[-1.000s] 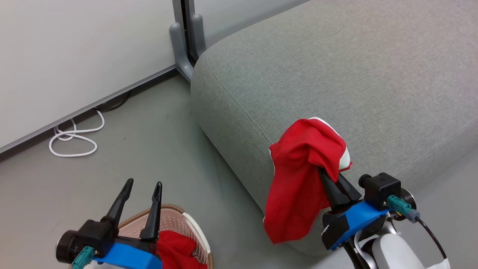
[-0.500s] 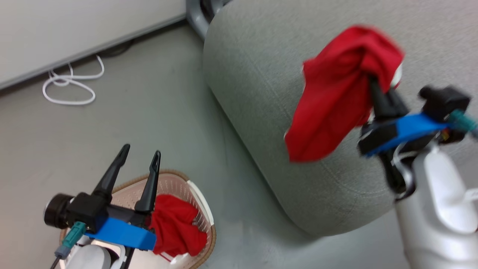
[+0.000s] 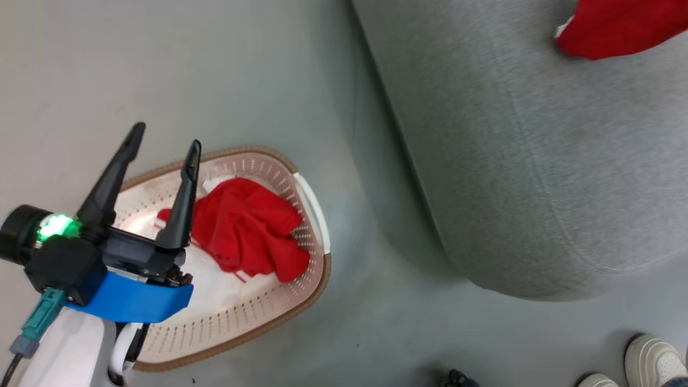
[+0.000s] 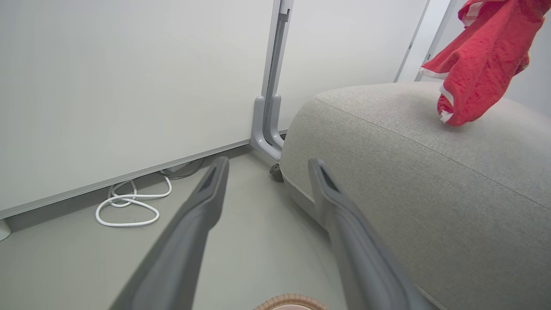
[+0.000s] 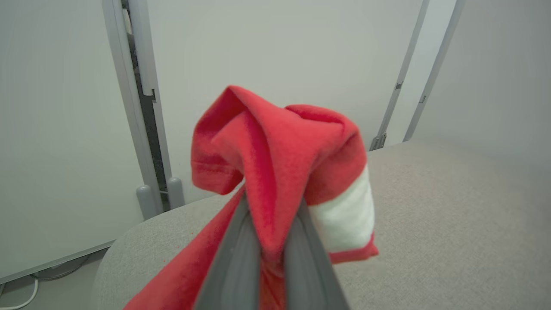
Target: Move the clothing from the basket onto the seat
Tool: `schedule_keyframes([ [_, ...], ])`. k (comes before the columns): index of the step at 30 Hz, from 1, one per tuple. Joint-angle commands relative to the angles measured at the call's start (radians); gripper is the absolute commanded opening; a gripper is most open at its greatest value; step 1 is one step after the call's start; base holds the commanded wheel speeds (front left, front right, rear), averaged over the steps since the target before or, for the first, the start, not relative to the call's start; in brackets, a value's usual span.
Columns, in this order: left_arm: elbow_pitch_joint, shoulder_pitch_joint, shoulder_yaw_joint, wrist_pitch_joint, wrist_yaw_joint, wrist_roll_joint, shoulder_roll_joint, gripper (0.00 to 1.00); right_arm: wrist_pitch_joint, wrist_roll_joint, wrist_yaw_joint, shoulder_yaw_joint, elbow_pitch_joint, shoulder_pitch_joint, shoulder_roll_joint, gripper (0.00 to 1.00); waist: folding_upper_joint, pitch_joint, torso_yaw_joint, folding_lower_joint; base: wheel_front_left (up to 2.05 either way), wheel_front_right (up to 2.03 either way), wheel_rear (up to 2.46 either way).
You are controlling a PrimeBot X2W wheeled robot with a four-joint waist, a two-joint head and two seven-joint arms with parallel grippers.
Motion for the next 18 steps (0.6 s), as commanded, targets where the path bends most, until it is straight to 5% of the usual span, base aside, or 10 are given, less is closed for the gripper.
schedule_keyframes([
  [1,-0.017,-0.023,0.008,0.002,0.006,0.008,0.011,1.00,0.006,-0.011,0.000,-0.024,0.013,-0.031,-0.004,0.00,0.0000,0.093,0.063,-0.0002,0.00,0.00,0.00],
  [11,-0.073,-0.019,0.015,0.000,0.017,0.015,0.032,1.00,0.036,-0.117,0.000,-0.242,0.180,-0.087,-0.012,0.00,0.0000,0.169,0.111,-0.0002,0.00,0.00,0.00],
  [13,-0.064,-0.022,0.013,-0.002,0.017,0.012,0.028,1.00,0.025,-0.143,0.000,-0.262,0.215,-0.086,-0.010,0.48,0.0000,0.163,0.116,-0.0002,0.00,0.00,0.00],
  [14,-0.061,-0.025,0.013,-0.004,0.017,0.010,0.025,1.00,0.021,-0.151,0.000,-0.270,0.228,-0.089,-0.007,1.00,0.0000,0.159,0.119,-0.0002,0.00,0.00,0.00],
  [18,-0.037,-0.035,0.002,-0.010,0.014,0.004,0.010,1.00,-0.006,-0.189,0.000,-0.276,0.271,-0.082,-0.016,1.00,0.0000,0.124,0.126,-0.0002,0.00,0.00,0.00],
])
